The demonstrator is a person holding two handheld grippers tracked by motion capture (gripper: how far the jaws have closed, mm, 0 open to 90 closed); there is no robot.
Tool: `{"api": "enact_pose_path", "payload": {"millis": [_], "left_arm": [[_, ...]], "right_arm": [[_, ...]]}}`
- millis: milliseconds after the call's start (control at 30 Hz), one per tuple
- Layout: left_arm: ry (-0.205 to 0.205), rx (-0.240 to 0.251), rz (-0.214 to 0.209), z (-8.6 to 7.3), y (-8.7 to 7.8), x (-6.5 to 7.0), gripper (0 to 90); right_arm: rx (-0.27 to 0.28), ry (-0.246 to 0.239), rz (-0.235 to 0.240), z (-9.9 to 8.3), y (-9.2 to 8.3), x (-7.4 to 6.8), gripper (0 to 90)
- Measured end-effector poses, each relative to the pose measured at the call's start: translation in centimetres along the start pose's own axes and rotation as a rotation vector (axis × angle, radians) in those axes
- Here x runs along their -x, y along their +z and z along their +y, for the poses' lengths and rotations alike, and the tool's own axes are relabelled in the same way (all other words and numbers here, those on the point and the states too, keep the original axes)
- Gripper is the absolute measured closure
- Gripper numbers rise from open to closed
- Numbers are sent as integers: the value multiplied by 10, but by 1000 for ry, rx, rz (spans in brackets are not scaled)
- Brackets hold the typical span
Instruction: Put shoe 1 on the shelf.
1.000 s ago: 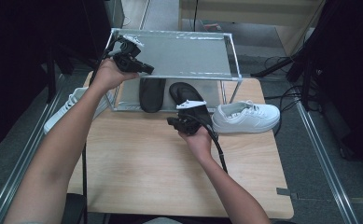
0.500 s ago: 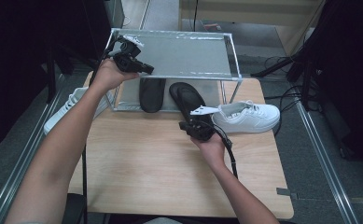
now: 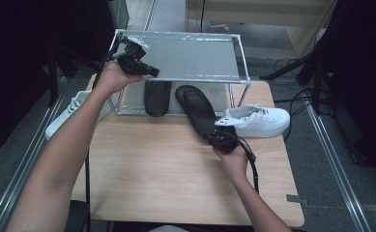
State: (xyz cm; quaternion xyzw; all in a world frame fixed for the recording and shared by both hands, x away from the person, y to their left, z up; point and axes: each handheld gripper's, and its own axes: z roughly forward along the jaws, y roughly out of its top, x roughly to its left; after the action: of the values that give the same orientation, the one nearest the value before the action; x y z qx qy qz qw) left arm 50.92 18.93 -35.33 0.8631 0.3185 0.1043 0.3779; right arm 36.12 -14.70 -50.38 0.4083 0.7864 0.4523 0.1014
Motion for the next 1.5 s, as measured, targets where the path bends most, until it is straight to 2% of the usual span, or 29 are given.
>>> {"api": "enact_pose_path", "payload": {"millis": [167,633,967,1200,1500], "left_arm": [[1,1,-5,0,0,0,898],[13,2,-1,0,0,0,898],[3,7,-8,-1,0,-1,897],[2,7,-9,-1,0,-1,897],[0,7,-10,-1,0,-1,898]], "right_arm": [[25,-10,-27,-5,-9,6,900],[-44,-25,-100,-16,-14,19,900],[-54,-17,-118,-20,-8,27,900],[-48,-2,-119,-15,-2,28,900],[-46,-7,-115,-4,10,26,900]]}}
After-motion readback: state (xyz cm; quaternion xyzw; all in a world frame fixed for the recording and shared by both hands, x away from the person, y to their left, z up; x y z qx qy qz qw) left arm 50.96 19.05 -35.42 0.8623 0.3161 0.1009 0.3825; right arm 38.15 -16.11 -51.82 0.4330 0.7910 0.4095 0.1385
